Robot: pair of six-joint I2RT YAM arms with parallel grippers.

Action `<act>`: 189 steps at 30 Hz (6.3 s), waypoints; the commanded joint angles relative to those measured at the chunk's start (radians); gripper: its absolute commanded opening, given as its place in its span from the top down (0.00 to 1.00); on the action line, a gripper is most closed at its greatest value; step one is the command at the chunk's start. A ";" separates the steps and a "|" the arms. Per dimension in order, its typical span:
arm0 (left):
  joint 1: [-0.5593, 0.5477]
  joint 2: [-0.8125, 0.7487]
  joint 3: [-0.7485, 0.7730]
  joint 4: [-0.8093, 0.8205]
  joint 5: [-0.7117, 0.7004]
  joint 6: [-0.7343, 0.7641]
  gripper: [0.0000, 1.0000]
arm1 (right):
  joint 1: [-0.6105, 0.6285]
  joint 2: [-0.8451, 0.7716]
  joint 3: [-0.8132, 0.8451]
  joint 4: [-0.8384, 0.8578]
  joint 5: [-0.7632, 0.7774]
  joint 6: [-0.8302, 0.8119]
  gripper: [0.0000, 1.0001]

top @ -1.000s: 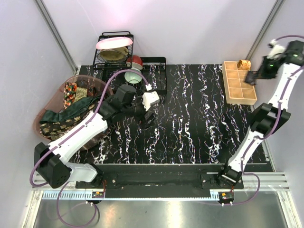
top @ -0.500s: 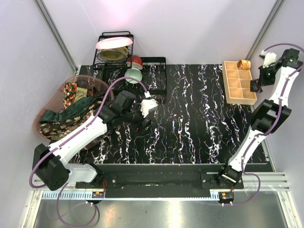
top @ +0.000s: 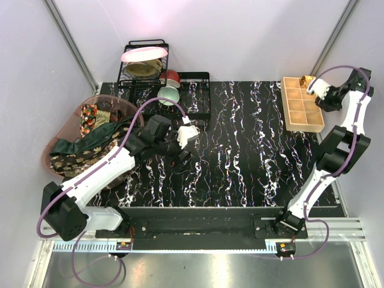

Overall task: Roll the ties
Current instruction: Place the tie in the storage box, then reset both arms

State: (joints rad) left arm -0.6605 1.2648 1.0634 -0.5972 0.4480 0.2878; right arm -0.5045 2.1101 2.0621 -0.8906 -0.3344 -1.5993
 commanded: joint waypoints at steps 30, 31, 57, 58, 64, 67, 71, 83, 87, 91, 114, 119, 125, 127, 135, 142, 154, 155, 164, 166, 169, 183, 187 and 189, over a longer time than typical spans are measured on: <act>0.002 -0.010 0.018 0.000 0.020 -0.013 0.01 | 0.041 -0.029 -0.232 0.113 0.121 -0.801 1.00; 0.002 -0.010 0.020 -0.001 0.023 -0.013 0.01 | 0.041 -0.025 -0.229 0.113 0.124 -0.807 1.00; 0.025 0.001 0.013 -0.003 0.050 -0.010 0.01 | 0.070 0.073 -0.229 0.191 0.170 -0.861 1.00; 0.027 0.001 0.012 -0.003 0.051 -0.010 0.01 | 0.070 0.074 -0.227 0.194 0.175 -0.861 1.00; 0.030 0.001 0.009 -0.003 0.058 -0.010 0.01 | 0.072 0.077 -0.241 0.203 0.186 -0.892 1.00; 0.032 0.001 0.012 -0.004 0.061 -0.009 0.01 | 0.073 0.073 -0.253 0.200 0.192 -0.915 1.00; 0.038 -0.002 0.012 -0.007 0.072 -0.012 0.01 | 0.081 0.080 -0.235 0.177 0.215 -0.921 1.00; 0.047 -0.012 0.001 -0.012 0.086 -0.009 0.01 | 0.095 0.114 -0.226 0.191 0.218 -0.941 1.00; 0.052 -0.012 0.001 -0.013 0.084 -0.006 0.01 | 0.096 0.110 -0.244 0.209 0.221 -0.947 1.00; 0.053 -0.018 -0.003 -0.015 0.089 -0.006 0.01 | 0.096 0.108 -0.249 0.228 0.222 -0.941 0.98; 0.059 -0.048 -0.028 -0.003 0.092 -0.010 0.01 | 0.096 0.042 -0.290 0.303 0.202 -0.965 0.41; 0.059 -0.051 -0.033 0.000 0.092 -0.007 0.01 | 0.096 0.028 -0.278 0.282 0.204 -0.969 0.40; 0.061 -0.056 -0.033 0.002 0.090 -0.010 0.01 | 0.092 0.028 -0.243 0.252 0.198 -0.973 0.40; 0.061 -0.059 -0.039 0.004 0.090 -0.010 0.01 | 0.089 0.030 -0.234 0.245 0.190 -0.975 0.39; 0.062 -0.061 -0.046 0.013 0.090 -0.010 0.01 | 0.080 0.025 -0.200 0.211 0.181 -0.990 0.38; 0.062 -0.061 -0.048 0.016 0.090 -0.009 0.01 | 0.075 0.014 -0.189 0.177 0.178 -1.002 0.37; 0.064 -0.065 -0.052 0.019 0.095 -0.013 0.01 | 0.063 -0.001 -0.161 0.113 0.170 -1.036 0.35; 0.064 -0.065 -0.052 0.019 0.098 -0.013 0.01 | 0.063 -0.002 -0.163 0.111 0.170 -1.038 0.34; 0.065 -0.071 -0.060 0.019 0.092 -0.013 0.01 | 0.061 -0.033 -0.194 0.104 0.164 -1.031 0.29; 0.065 -0.074 -0.056 0.016 0.092 -0.018 0.01 | 0.060 -0.059 -0.206 0.104 0.150 -1.015 0.28; 0.067 -0.076 -0.042 -0.004 0.093 -0.033 0.01 | 0.057 -0.111 -0.230 0.104 0.126 -0.979 0.27; 0.094 -0.053 0.223 -0.187 -0.054 -0.168 0.01 | 0.066 -0.560 -0.428 0.163 -0.126 -0.261 0.00; 0.147 -0.004 0.357 -0.272 -0.086 -0.194 0.01 | 0.130 -0.676 -0.464 0.203 -0.100 0.146 0.00; 0.168 0.033 0.420 -0.341 -0.106 -0.205 0.01 | 0.164 -0.732 -0.474 0.200 -0.072 0.413 0.00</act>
State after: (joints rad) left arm -0.5339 1.2446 1.3571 -0.8318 0.4110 0.1284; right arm -0.4042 1.4803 1.6104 -0.7353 -0.3969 -1.6703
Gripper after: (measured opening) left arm 0.987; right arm 0.994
